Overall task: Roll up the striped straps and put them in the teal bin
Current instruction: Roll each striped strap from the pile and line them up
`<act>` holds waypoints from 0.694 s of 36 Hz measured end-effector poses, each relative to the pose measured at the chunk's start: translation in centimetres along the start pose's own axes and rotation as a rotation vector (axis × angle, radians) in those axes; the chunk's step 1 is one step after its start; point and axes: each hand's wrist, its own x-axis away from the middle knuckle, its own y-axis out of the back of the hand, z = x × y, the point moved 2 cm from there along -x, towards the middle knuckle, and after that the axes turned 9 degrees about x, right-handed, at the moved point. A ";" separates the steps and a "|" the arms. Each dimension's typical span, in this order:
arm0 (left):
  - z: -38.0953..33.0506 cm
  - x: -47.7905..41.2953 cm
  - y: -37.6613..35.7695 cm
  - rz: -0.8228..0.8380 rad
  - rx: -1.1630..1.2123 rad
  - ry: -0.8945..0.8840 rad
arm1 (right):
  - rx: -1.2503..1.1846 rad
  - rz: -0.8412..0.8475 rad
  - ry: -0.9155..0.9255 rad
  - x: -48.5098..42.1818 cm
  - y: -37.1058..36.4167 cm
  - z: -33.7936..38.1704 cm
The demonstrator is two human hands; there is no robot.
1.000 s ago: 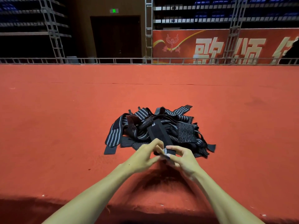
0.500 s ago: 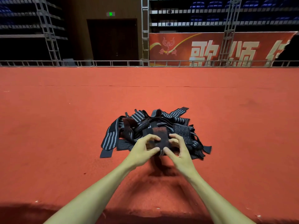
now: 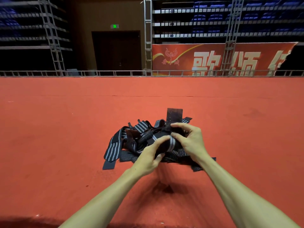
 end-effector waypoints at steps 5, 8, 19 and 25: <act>-0.8 -1.6 0.3 0.074 -0.078 -0.045 | -0.086 -0.048 -0.014 -1.7 0.5 1.3; -1.5 -2.5 0.9 0.058 -0.044 -0.028 | -0.112 -0.064 0.006 -2.6 1.0 2.0; -1.0 -1.3 1.6 0.024 0.184 0.089 | 0.265 0.135 0.108 -3.1 2.0 -0.2; -2.3 1.0 0.9 0.251 0.243 0.126 | 0.206 0.024 0.000 -3.2 2.6 -1.4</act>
